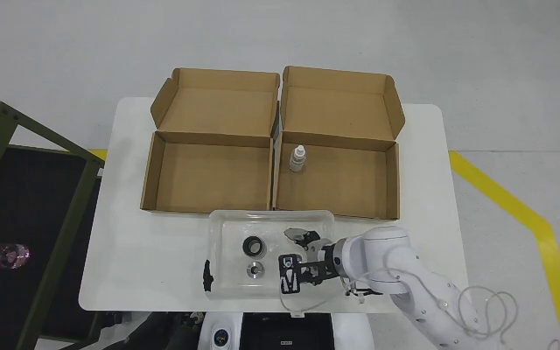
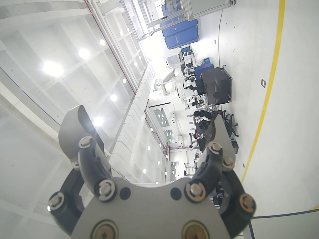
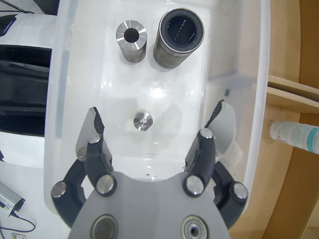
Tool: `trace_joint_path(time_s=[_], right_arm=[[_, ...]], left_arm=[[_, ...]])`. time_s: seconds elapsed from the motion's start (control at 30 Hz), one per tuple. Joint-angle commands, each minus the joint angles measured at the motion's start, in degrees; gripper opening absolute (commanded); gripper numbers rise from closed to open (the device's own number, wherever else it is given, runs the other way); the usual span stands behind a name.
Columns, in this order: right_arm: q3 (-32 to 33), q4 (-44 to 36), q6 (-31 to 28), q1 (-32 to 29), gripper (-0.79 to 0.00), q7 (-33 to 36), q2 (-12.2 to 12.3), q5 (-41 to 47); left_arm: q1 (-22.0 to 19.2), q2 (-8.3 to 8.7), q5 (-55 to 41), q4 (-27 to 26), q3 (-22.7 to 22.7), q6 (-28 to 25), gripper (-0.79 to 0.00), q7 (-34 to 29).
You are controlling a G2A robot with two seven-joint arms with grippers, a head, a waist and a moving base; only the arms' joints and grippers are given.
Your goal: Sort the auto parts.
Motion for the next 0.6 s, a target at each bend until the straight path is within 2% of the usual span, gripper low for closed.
trace_joint_path(time_s=[0.0, 0.1, 0.33, 0.57], right_arm=[[-0.5, 0.4, 0.3, 0.3, -0.114, 0.5, 0.0, -0.3], [-1.2, 0.9, 0.5, 0.6, -0.175, 1.2, 0.1, -0.7], [-3.0, 2.4, 1.1, 1.4, -0.246, 2.2, 0.1, -1.1], [-4.2, 4.0, 1.5, 2.3, -0.394, 2.6, 0.1, -1.4]], left_arm=[[0.0, 0.0, 0.0, 0.0, 0.0, 0.0, 0.0, 0.0], [0.0, 0.0, 0.0, 0.0, 0.0, 0.0, 0.0, 0.0], [0.0, 0.0, 0.0, 0.0, 0.0, 0.0, 0.0, 0.0], [0.0, 0.0, 0.0, 0.0, 0.0, 0.0, 0.0, 0.0]])
